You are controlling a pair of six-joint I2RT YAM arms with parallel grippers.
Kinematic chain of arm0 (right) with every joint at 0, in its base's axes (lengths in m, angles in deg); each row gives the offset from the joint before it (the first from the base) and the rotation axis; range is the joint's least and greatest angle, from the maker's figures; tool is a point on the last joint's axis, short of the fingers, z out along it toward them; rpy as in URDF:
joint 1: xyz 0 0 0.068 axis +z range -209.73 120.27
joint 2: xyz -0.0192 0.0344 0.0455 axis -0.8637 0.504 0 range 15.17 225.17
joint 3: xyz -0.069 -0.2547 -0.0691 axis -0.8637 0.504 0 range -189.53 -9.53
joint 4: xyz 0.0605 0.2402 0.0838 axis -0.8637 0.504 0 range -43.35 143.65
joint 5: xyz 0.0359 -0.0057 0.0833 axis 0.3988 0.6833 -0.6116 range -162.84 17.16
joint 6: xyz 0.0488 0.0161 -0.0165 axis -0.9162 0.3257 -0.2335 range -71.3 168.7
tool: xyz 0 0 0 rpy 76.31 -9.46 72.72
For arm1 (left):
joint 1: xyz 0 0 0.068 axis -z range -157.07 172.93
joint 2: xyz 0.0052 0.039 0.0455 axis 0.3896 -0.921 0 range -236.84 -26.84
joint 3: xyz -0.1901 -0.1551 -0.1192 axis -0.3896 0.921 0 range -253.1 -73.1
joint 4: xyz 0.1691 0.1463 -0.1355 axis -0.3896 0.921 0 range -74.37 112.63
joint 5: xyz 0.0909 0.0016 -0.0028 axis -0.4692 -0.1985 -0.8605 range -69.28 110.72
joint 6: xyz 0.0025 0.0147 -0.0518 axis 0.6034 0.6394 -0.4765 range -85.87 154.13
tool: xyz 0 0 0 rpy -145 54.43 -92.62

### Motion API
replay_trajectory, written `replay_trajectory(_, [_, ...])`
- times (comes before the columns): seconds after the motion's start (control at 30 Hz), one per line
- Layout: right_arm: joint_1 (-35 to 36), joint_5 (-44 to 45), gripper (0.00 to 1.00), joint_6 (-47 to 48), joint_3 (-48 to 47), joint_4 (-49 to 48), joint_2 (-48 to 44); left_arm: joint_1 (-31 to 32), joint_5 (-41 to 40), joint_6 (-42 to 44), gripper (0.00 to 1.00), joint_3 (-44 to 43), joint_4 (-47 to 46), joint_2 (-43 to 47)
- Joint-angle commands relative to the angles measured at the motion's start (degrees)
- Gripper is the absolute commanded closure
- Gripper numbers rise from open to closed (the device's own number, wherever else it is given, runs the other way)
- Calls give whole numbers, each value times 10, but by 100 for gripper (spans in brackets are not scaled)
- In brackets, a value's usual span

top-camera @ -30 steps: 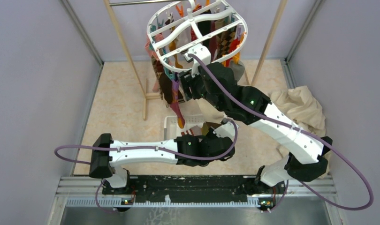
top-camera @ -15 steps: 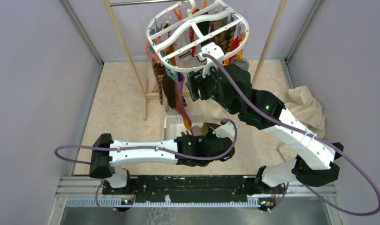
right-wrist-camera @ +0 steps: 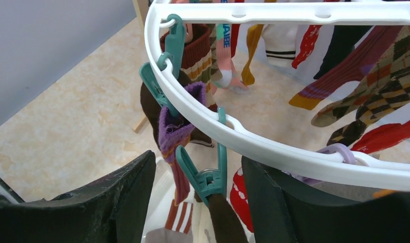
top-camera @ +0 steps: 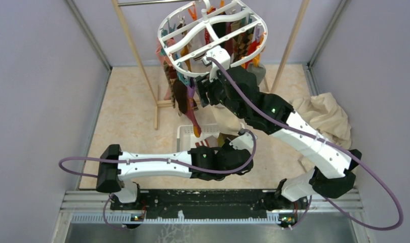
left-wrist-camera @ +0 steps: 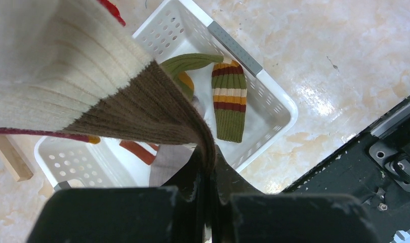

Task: Remove the socks clipped to the hanger
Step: Remove the sock from the hanger.

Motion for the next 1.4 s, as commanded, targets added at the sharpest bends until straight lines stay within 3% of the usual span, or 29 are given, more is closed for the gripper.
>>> replay_trajectory(0.0, [-12,-19,36,14,-8,-40,6,8,-1,-4,100,-4,11,5])
replay_trajectory(1.07, [-14,10,25,27,-10,-106,19,13,5,-7,100,0,8,2])
replay_trajectory(1.23, [-14,11,32,27,1,-118,10,13,6,-7,100,0,9,1])
replay_trajectory(1.3, [-14,10,42,27,6,-124,5,14,7,-8,100,1,9,0])
replay_trajectory(1.37, [-14,13,44,27,9,-127,2,14,9,-9,100,0,9,-1])
